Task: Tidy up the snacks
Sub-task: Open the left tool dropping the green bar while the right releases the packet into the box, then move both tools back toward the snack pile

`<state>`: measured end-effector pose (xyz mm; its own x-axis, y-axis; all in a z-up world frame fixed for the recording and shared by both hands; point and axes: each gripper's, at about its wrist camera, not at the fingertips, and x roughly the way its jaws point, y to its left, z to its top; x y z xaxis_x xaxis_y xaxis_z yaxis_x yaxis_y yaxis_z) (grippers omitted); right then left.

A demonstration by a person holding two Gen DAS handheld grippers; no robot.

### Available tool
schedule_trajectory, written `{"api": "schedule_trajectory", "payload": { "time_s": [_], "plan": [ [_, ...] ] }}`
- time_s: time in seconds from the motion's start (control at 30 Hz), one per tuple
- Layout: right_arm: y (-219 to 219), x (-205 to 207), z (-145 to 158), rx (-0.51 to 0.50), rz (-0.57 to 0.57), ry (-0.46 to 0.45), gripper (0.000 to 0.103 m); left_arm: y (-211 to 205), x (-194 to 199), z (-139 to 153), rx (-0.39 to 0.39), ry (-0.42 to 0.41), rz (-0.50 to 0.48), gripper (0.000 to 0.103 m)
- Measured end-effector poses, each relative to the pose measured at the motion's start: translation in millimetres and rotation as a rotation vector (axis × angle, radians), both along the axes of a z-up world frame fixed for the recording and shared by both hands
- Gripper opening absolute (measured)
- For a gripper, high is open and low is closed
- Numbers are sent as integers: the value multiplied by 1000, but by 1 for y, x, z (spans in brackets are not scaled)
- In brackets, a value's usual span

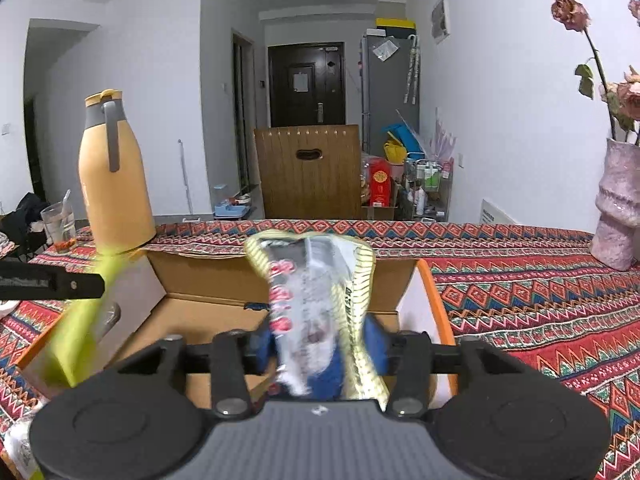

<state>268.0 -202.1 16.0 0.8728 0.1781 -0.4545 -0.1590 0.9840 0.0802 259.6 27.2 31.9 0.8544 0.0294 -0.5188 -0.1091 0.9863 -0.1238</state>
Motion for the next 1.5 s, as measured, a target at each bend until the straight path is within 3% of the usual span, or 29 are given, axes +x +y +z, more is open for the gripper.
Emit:
{"api": "schedule_trajectory", "payload": {
  "time_s": [0.03, 0.07, 0.1, 0.17, 0.83, 1.5],
  "plan": [
    [-1, -1, 0, 4, -3, -2, 64, 1, -2, 1, 5, -13, 11, 89],
    [-3, -2, 1, 13, -6, -5, 74, 1, -5, 3, 5, -26, 16, 98],
    [-4, -3, 2, 21, -10, -10, 89, 1, -7, 4, 2, -37, 17, 103],
    [-7, -8, 4, 35, -23, -31, 103, 1, -11, 8, -9, -51, 24, 103],
    [-22, -42, 41, 68, -51, -144, 103, -1, -40, 39, -9, -109, 17, 103],
    [-26, -144, 62, 70, -23, -189, 103, 4, -141, 57, 18, -118, 3, 103]
  ]
}}
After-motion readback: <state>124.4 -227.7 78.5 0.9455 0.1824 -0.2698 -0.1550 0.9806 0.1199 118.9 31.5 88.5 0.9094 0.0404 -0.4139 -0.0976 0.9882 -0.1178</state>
